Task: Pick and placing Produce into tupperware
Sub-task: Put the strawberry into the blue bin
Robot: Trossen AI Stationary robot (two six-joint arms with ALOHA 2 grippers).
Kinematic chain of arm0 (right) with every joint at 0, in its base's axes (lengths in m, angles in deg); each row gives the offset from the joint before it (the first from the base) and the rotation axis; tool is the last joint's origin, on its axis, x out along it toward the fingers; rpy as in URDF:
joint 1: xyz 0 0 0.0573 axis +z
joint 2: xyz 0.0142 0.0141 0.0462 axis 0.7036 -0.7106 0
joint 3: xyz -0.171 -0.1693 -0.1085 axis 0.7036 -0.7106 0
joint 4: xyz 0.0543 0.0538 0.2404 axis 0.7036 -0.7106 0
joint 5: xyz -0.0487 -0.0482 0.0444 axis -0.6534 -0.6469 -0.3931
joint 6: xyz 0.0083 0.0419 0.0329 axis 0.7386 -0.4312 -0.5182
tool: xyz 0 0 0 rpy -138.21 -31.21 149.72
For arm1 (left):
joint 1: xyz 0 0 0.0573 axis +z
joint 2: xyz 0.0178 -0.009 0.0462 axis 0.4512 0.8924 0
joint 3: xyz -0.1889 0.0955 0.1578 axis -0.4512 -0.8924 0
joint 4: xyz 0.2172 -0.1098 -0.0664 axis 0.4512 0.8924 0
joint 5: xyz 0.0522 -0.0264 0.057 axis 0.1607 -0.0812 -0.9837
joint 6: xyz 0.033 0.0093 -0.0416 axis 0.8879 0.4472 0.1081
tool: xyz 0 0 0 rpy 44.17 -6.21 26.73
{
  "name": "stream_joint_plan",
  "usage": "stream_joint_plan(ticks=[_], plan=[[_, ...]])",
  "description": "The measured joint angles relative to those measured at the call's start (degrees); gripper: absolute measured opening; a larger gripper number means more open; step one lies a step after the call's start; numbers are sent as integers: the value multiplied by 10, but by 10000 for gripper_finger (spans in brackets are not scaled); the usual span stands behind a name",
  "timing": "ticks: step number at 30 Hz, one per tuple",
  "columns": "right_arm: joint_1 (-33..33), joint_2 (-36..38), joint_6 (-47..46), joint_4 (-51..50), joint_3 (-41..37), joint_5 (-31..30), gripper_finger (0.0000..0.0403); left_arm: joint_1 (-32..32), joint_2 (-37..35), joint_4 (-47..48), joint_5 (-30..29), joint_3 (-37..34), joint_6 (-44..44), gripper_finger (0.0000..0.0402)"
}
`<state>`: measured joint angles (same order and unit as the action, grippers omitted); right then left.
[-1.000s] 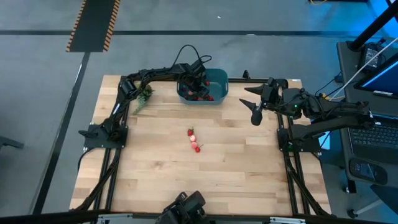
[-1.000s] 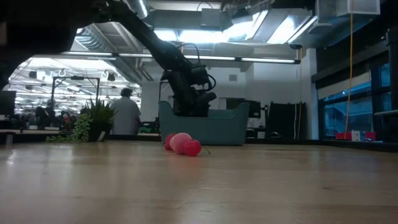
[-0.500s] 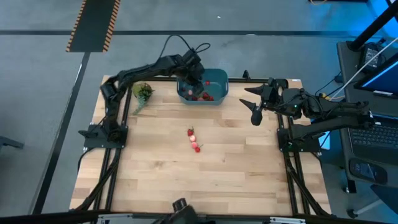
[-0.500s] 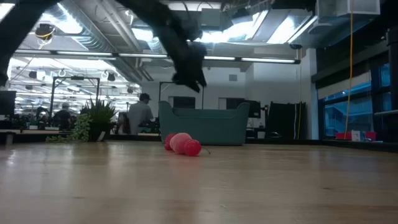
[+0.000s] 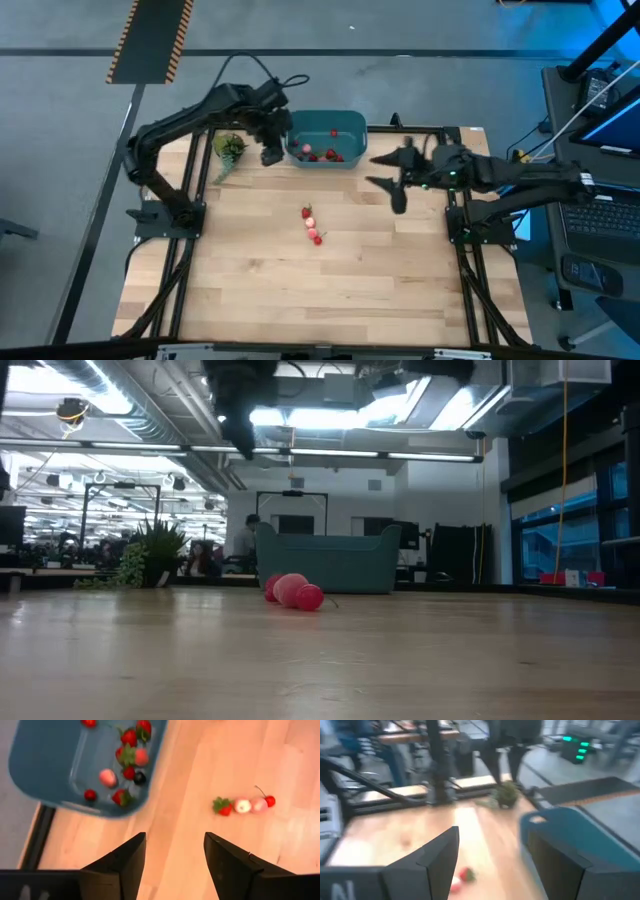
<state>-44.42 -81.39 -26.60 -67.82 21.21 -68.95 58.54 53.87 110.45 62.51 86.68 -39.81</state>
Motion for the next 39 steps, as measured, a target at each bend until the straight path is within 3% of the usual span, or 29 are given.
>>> stream_joint_plan(ticks=[9, 13, 20, 27, 34, 39], plan=[[0, -129, -1, 48, 0, 14, 241, -34, -186, -158, 5, -270, -84, 180], [3, -189, -29, 74, 0, 15, 241, -68, -255, -243, 6, -344, -116, 176], [3, -302, -93, 150, 1, 74, 241, -133, -358, -366, 6, -418, -125, 174], [3, -422, -122, 137, 74, 75, 241, -180, -433, -421, -2, -472, -142, 174], [2, -531, -185, 9, 206, 69, 241, -203, -474, -430, -18, -515, -171, 174], [2, -588, -241, -69, 279, 19, 241, -210, -478, -443, -19, -527, -171, 174]])
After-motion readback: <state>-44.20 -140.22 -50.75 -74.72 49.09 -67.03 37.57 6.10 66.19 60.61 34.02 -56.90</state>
